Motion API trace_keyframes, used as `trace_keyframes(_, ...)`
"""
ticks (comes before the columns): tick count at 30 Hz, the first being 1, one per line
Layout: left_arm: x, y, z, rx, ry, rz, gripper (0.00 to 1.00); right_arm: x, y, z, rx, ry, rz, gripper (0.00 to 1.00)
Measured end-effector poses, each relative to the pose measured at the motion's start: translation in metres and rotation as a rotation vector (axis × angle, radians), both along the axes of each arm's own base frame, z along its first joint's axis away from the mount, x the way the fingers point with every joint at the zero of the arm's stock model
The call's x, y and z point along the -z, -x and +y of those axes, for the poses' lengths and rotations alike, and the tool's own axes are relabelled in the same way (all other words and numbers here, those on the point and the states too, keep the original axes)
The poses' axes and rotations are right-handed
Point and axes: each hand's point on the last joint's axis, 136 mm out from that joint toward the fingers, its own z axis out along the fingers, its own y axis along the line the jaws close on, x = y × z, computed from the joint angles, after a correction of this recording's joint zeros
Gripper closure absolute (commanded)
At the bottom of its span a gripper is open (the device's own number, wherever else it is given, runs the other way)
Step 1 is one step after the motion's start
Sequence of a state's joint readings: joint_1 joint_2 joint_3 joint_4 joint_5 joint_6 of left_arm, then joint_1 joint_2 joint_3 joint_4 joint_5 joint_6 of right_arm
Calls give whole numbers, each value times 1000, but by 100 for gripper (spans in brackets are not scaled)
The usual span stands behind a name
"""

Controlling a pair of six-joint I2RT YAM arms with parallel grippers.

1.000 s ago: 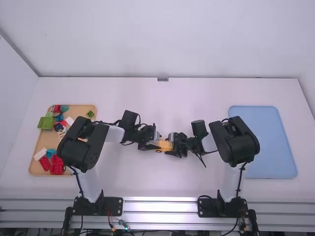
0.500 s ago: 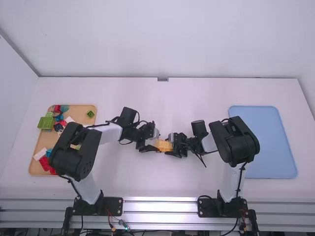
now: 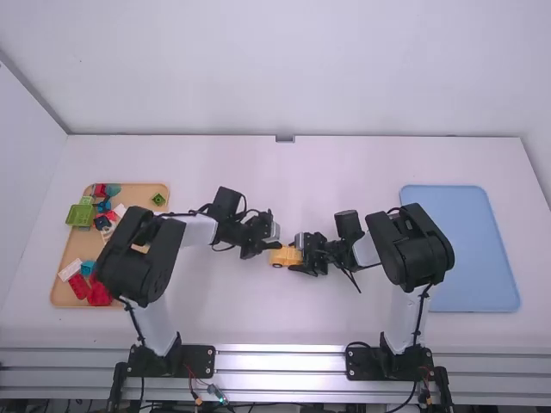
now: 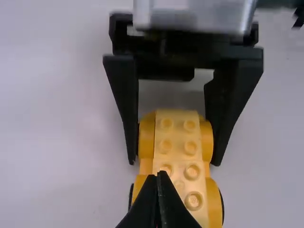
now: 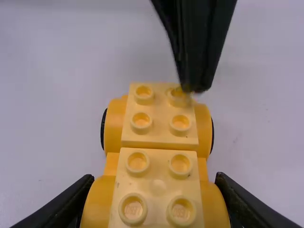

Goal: Assemble lego blocks to make yellow taxi

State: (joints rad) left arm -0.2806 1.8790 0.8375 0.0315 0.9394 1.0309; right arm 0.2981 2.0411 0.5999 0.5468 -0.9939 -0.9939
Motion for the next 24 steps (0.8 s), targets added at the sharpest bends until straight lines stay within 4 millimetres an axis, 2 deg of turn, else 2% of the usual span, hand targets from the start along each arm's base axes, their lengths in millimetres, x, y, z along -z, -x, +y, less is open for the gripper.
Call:
trace_keyframes(13,7,11,-4,59,30,59,99,-1,7,1,-15,-13,26,39)
trace_keyframes(24,7,7,-5,47,22,43,99,-1,5,0,-1,-12,36,37)
